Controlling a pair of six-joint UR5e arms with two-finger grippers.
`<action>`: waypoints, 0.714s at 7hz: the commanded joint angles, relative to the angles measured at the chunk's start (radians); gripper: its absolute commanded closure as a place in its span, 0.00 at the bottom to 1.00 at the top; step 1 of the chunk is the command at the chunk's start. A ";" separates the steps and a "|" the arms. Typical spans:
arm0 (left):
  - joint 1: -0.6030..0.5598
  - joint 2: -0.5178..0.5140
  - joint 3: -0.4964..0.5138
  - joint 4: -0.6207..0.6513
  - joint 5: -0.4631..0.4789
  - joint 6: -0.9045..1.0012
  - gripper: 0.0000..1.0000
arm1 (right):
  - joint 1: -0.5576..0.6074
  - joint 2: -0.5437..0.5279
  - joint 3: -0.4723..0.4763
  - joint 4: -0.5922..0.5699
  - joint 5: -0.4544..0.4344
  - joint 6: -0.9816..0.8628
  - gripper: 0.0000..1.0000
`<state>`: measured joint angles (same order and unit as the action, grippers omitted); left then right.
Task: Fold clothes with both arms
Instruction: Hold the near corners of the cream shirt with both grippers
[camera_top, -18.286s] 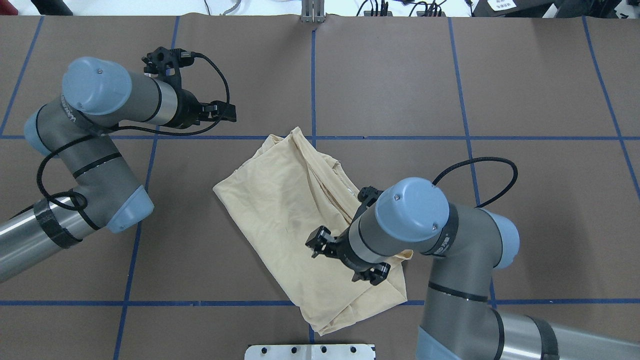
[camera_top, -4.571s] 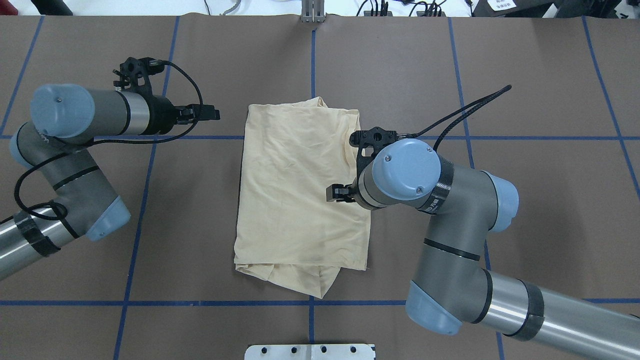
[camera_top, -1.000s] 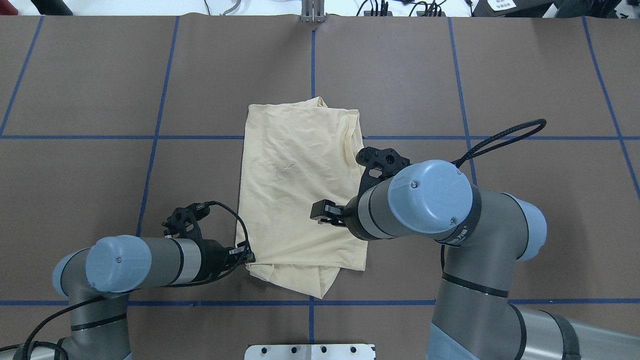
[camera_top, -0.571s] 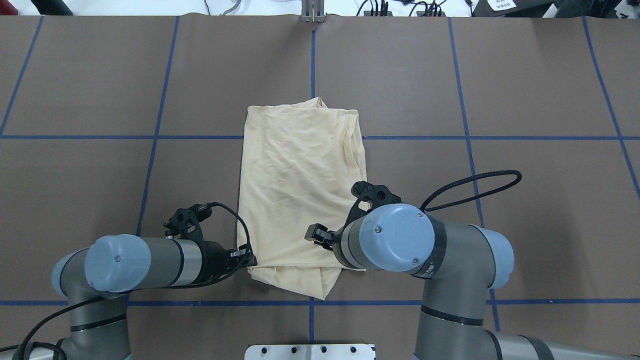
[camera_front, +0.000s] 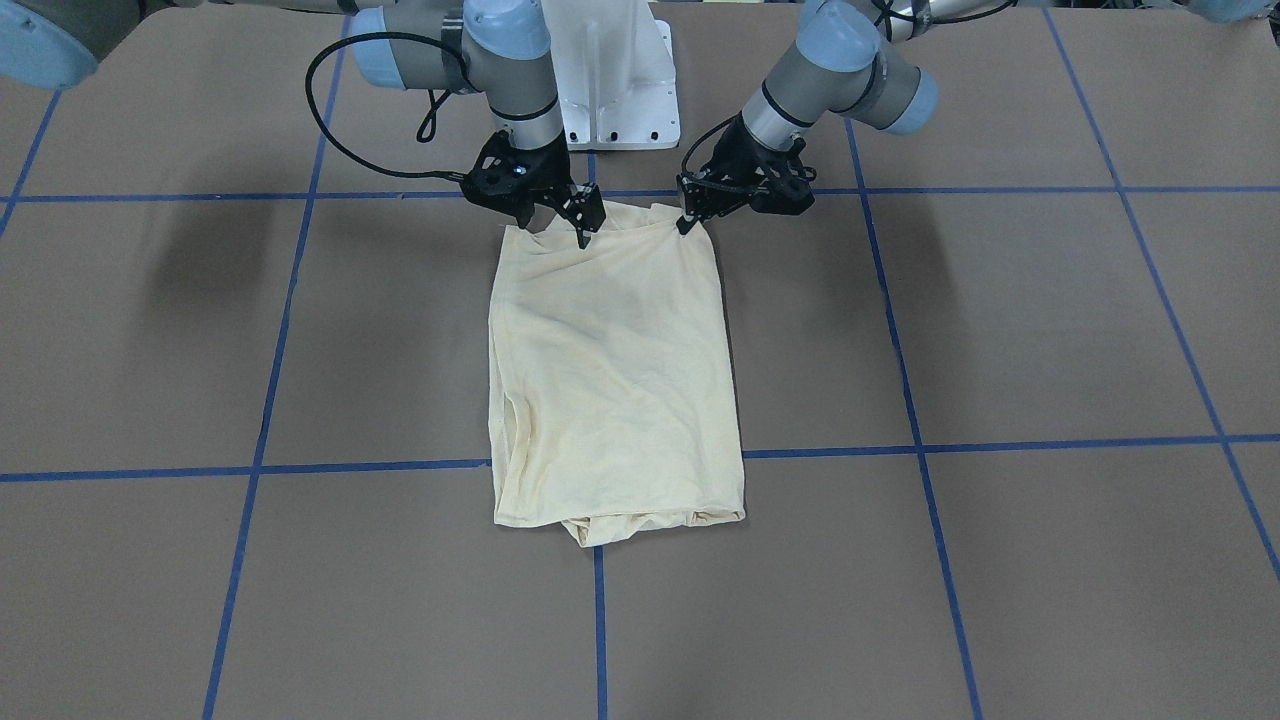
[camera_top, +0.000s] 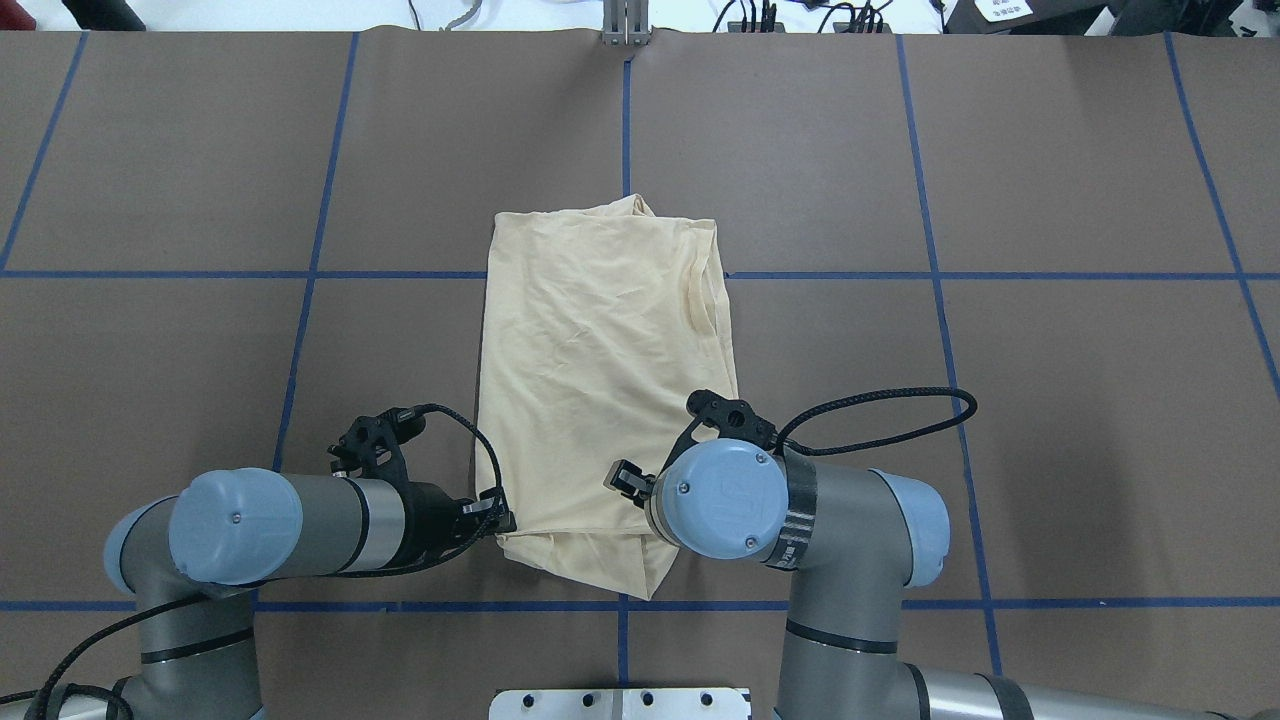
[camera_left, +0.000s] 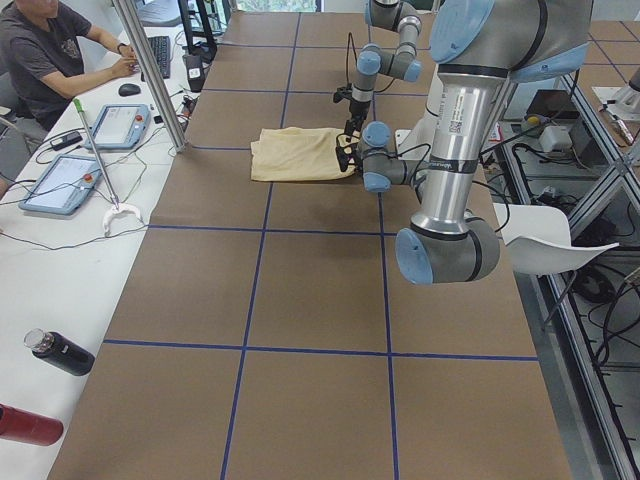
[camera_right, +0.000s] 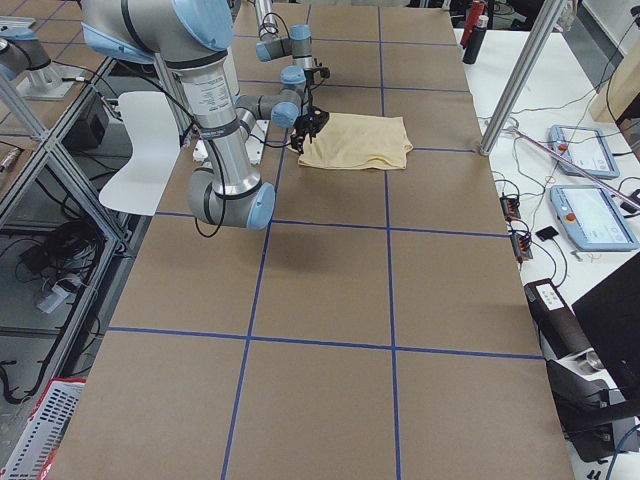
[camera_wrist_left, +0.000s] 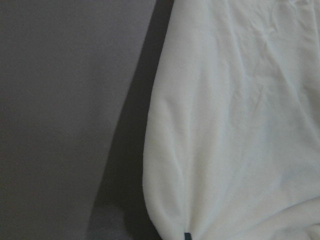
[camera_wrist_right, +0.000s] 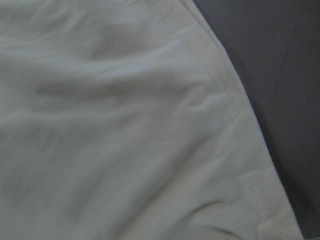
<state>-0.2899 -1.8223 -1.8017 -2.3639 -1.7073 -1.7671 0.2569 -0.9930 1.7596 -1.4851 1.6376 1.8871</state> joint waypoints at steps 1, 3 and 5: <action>0.000 0.000 -0.001 0.002 -0.002 0.001 1.00 | -0.002 0.014 -0.037 0.000 -0.001 0.004 0.00; 0.000 0.000 0.001 0.002 -0.002 0.000 1.00 | -0.010 0.014 -0.037 -0.009 0.004 0.018 0.00; 0.000 0.000 0.001 0.002 -0.002 0.000 1.00 | -0.016 0.010 -0.037 -0.015 0.005 0.020 0.00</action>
<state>-0.2899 -1.8224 -1.8011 -2.3623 -1.7089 -1.7671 0.2450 -0.9804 1.7231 -1.4966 1.6422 1.9057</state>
